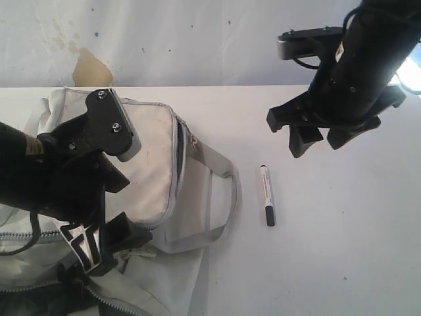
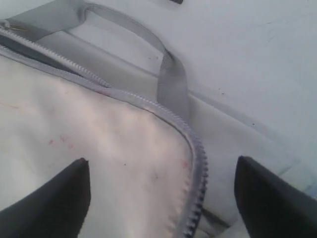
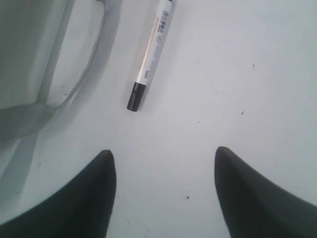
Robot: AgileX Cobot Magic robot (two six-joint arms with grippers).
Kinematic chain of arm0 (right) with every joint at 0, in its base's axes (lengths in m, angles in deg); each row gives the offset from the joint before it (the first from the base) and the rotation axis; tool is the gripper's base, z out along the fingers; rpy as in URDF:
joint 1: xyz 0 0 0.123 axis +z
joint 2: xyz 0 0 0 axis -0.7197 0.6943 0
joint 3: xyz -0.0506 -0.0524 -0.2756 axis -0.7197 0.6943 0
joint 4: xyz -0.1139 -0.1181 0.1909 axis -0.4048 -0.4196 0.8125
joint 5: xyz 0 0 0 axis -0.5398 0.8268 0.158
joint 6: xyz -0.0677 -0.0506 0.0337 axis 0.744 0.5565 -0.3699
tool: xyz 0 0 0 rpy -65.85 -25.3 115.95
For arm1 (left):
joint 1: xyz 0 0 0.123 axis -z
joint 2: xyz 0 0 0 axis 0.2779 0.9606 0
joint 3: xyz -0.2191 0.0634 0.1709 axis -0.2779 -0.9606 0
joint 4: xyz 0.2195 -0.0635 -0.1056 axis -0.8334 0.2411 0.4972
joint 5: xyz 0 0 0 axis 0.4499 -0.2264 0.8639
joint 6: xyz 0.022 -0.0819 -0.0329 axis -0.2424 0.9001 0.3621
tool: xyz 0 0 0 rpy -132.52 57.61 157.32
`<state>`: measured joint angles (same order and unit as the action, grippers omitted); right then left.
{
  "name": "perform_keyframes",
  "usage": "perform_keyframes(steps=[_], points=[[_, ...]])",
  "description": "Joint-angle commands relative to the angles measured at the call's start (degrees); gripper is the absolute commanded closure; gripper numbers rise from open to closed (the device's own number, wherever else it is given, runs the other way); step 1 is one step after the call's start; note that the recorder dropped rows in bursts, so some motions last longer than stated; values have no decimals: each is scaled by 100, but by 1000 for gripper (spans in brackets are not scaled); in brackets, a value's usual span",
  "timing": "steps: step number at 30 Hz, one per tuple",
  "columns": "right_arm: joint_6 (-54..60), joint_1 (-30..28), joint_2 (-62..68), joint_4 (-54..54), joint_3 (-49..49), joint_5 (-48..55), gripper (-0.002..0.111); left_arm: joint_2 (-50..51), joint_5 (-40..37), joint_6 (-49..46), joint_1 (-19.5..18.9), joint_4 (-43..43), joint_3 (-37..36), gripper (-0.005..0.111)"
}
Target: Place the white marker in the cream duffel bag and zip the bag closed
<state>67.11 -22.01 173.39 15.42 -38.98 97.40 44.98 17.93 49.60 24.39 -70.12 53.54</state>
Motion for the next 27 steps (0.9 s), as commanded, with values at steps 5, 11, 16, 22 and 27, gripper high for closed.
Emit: perform_keyframes(steps=[5,11,16,22,27], points=[[-53,-269,-411,-66,549,-361,54,252,230,58,19,-213,24,50],[-53,-269,-466,-66,811,-457,54,364,396,176,19,-213,24,85],[-99,-291,-466,-66,1028,-570,54,364,468,331,19,-226,24,107],[-121,-291,-466,-66,1164,-769,54,189,767,926,19,-226,24,107],[-297,-291,-446,-66,1272,-1123,54,-38,875,1396,-76,-226,24,107]])
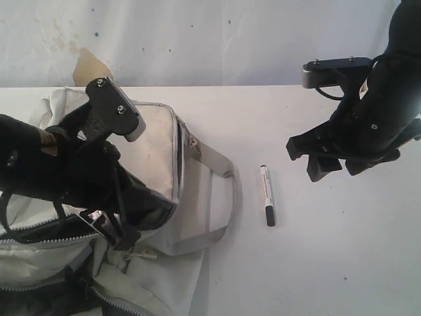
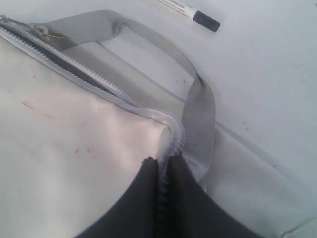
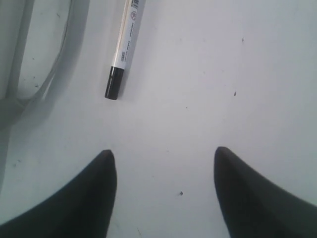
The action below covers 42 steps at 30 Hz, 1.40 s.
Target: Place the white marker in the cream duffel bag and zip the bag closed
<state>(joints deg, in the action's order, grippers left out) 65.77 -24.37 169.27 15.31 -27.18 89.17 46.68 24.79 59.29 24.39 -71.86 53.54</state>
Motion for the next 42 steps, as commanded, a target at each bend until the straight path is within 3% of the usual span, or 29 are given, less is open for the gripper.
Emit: perform_keyframes(steps=[1,22,29,36,42], points=[[-213,-56,-35,-55,120,-427,54,-270,228,621,-135,-52,24,107],[-431,-56,838,92,167,-1930,54,-1462,729,3047,-2079,-52,24,107],[-431,-56,1067,103,167,-2156,54,-1473,687,3479,-2753,-52,24,107],[-384,-56,1282,585,167,-2434,54,-1473,626,3555,-3712,-99,-371,107],[-371,-56,1527,811,167,-2648,54,-1473,858,3595,-4001,-146,-729,107]])
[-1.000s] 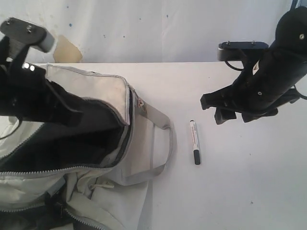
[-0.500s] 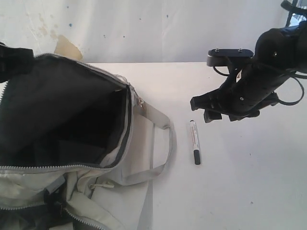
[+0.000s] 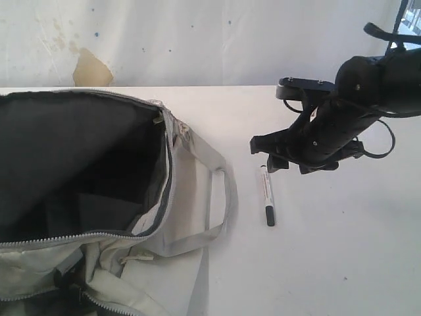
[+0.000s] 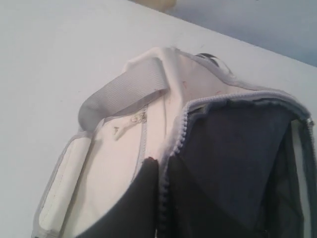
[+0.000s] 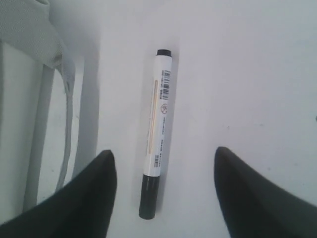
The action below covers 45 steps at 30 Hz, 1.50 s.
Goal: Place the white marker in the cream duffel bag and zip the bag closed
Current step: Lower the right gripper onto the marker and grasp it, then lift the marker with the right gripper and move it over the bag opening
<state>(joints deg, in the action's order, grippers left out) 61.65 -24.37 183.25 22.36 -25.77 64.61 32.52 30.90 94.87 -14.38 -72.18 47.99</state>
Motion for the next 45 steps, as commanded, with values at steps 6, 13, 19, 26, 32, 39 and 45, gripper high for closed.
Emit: perform_keyframes(steps=[6,13,19,26,32,39,45], points=[[219,-1,510,133,26,-698,54,-57,561,-28,-166,-114,-290,107],[589,259,1068,133,26,-1745,54,-57,547,-28,-166,-114,-285,107],[589,233,1506,133,26,-2038,54,-57,425,-28,-166,-114,-285,107],[589,233,1571,133,26,-1844,82,-57,425,-28,-166,-114,-285,107],[589,233,1571,133,26,-1654,106,-57,413,-28,-166,-114,-285,107],[589,233,1527,133,15,-1491,108,-57,413,-28,-166,-114,-285,107],[589,233,1245,133,15,-1466,108,-57,414,-39,-166,-114,-285,107]])
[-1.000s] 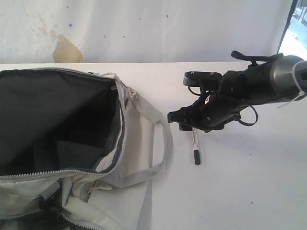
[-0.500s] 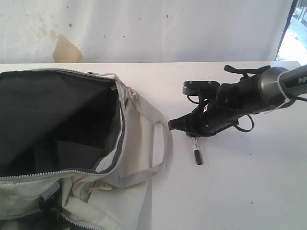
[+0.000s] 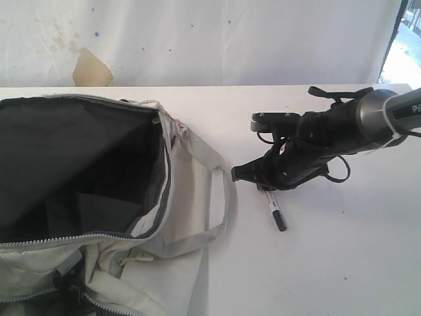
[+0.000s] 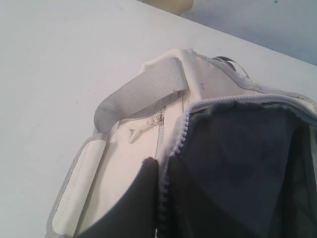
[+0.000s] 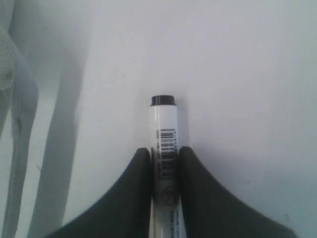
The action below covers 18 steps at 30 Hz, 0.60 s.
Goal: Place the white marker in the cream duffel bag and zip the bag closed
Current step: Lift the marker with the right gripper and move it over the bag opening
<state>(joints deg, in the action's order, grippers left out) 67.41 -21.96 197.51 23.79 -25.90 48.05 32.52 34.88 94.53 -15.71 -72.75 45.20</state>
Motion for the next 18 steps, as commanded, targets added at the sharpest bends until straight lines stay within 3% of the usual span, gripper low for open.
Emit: perform_keyframes(steps=[1,11,18], points=[[13,-8,-231,-11,28,189,108,-57,16,-5,-33,-57,-6,107],[0,-8,-1085,46,28,151,108,-57,28,-5,-33,-57,-6,107],[30,42,-1611,1165,18,-74,108,-57,28,-5,-33,-57,-6,107]])
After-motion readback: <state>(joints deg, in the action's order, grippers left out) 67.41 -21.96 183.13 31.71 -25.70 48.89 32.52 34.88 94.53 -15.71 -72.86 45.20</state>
